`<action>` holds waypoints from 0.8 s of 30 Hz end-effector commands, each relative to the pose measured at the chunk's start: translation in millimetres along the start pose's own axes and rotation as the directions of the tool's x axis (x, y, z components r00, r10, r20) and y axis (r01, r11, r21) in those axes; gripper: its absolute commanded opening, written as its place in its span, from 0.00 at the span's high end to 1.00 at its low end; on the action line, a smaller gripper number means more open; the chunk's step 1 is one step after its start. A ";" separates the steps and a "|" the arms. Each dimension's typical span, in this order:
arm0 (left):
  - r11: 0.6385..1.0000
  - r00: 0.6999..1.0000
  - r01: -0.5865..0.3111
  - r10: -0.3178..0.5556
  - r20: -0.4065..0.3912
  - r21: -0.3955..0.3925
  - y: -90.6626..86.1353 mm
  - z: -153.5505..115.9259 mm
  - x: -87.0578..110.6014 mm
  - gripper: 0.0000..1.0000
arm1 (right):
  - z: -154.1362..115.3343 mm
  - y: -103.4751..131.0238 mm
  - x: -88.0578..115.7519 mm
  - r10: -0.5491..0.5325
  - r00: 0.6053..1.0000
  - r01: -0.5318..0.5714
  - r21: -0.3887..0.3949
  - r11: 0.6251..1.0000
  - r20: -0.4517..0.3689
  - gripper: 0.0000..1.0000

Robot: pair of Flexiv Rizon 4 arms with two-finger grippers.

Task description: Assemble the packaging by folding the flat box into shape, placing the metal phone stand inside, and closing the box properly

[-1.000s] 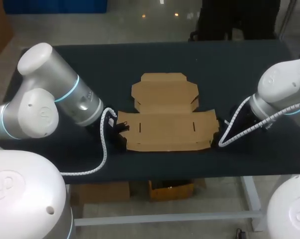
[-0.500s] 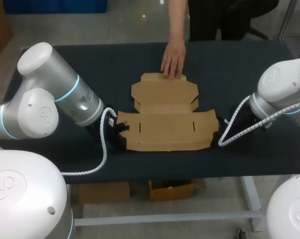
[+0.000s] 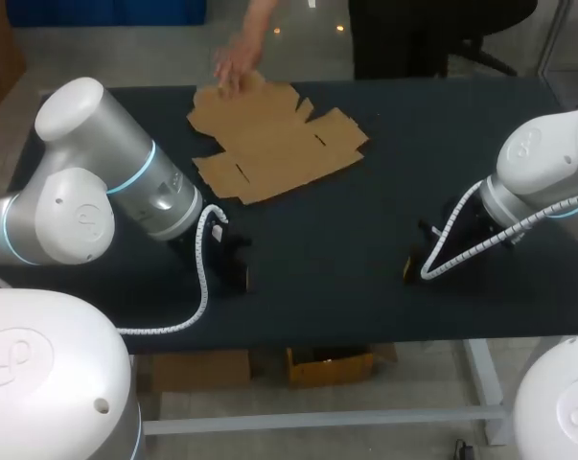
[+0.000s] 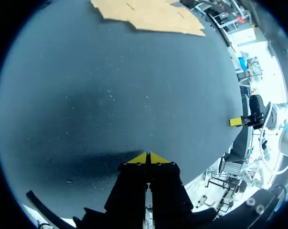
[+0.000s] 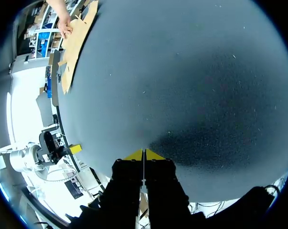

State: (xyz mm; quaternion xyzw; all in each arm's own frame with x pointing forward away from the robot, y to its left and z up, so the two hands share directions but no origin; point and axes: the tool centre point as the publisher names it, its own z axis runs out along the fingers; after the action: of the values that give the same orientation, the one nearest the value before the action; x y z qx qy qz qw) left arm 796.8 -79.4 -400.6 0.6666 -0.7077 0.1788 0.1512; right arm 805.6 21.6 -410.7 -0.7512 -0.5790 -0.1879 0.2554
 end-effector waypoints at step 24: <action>0.996 0.998 0.008 -0.014 0.067 0.084 18.6 -28.4 6.8 0.64 | -29.6 -3.6 -5.3 0.004 1.000 -0.004 -0.019 1.000 0.007 0.57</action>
State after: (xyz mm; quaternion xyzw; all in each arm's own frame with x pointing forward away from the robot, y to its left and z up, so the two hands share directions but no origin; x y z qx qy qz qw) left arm 784.7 -72.6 -380.8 0.6787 -0.7017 0.1856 0.1115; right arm 803.2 6.3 -396.9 -0.7560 -0.5768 -0.1900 0.2444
